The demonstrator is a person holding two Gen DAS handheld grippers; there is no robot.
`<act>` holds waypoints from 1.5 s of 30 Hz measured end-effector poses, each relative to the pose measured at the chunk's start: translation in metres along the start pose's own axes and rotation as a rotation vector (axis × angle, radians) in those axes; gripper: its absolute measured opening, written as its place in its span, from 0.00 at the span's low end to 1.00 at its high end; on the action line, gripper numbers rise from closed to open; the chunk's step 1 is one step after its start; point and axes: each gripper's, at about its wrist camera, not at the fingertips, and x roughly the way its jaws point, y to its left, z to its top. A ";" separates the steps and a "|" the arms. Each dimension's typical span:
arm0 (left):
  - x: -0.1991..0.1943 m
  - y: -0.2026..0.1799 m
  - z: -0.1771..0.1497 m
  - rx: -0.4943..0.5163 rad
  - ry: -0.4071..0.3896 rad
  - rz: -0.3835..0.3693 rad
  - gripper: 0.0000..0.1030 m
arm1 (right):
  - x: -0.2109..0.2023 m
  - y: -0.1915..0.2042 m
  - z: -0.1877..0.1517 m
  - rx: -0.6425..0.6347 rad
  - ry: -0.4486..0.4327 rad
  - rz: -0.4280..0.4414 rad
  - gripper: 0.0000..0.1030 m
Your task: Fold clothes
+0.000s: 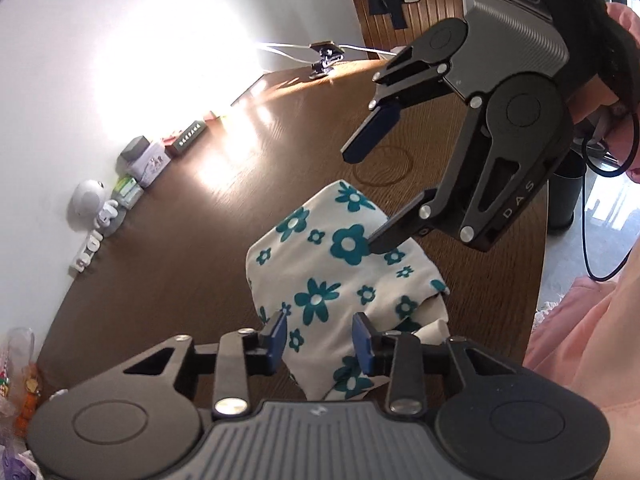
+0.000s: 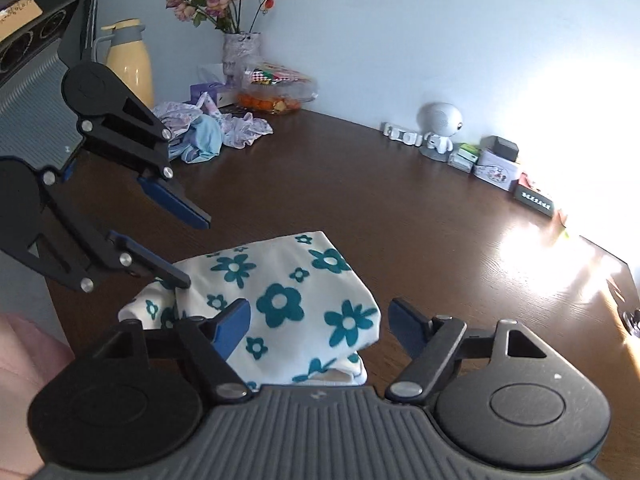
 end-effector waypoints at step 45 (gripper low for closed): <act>0.075 0.039 0.014 0.081 -0.061 -0.121 0.07 | 0.066 0.036 -0.029 0.110 0.129 -0.026 0.73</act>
